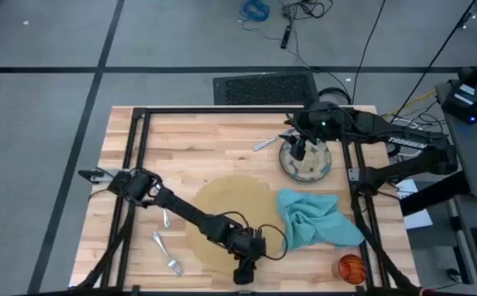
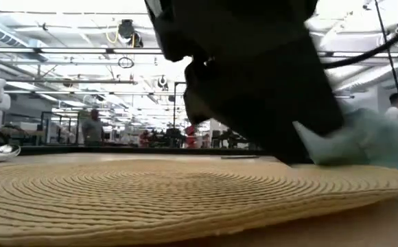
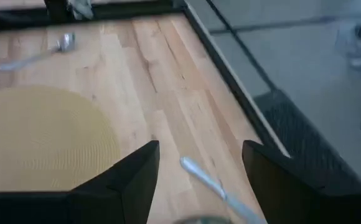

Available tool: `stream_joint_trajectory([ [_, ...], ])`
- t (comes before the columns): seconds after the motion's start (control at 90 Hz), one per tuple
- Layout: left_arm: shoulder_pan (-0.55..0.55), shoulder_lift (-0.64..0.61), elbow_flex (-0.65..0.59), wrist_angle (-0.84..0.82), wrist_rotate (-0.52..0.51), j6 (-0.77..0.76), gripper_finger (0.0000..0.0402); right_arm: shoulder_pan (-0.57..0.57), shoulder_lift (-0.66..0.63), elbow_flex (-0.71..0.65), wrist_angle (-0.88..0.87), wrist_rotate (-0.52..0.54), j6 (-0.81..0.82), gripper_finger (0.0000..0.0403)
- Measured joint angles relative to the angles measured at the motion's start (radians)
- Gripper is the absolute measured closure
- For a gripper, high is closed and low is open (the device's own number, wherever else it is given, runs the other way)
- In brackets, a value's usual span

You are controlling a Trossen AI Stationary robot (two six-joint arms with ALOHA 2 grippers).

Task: Set table place
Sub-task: Put the blue patterned plate on the brown mat

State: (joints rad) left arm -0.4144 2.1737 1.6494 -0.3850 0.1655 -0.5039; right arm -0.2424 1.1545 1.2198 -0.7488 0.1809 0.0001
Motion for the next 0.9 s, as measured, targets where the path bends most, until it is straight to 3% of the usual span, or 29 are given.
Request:
stream_joint_trajectory([
  [0.122,0.020,-0.086,0.000,-0.132,-0.093,0.072,0.0269,-0.012,0.000,0.000,-0.086,0.002,0.054,0.0179],
  [0.322,0.020,-0.246,-0.039,-0.425,-0.492,0.144,0.0269,-0.020,0.016,0.000,-0.236,-0.002,0.151,0.0179],
  [0.489,0.022,-0.397,-0.178,-0.552,-0.701,0.062,0.0269,-0.012,0.045,-0.004,-0.300,-0.003,0.247,0.0179],
  [0.689,-0.001,-0.662,-0.501,-0.475,-0.882,-0.145,0.0269,-0.015,0.052,-0.097,-0.368,-0.002,0.362,0.0179],
  [0.811,-0.004,-0.797,-0.670,-0.265,-0.916,-0.189,0.0269,-0.044,0.051,-0.175,-0.397,0.002,0.452,0.0179],
  [0.9,-0.001,-0.868,-0.746,-0.089,-0.916,-0.116,0.0269,-0.079,0.050,-0.222,-0.401,0.002,0.498,0.0179],
])
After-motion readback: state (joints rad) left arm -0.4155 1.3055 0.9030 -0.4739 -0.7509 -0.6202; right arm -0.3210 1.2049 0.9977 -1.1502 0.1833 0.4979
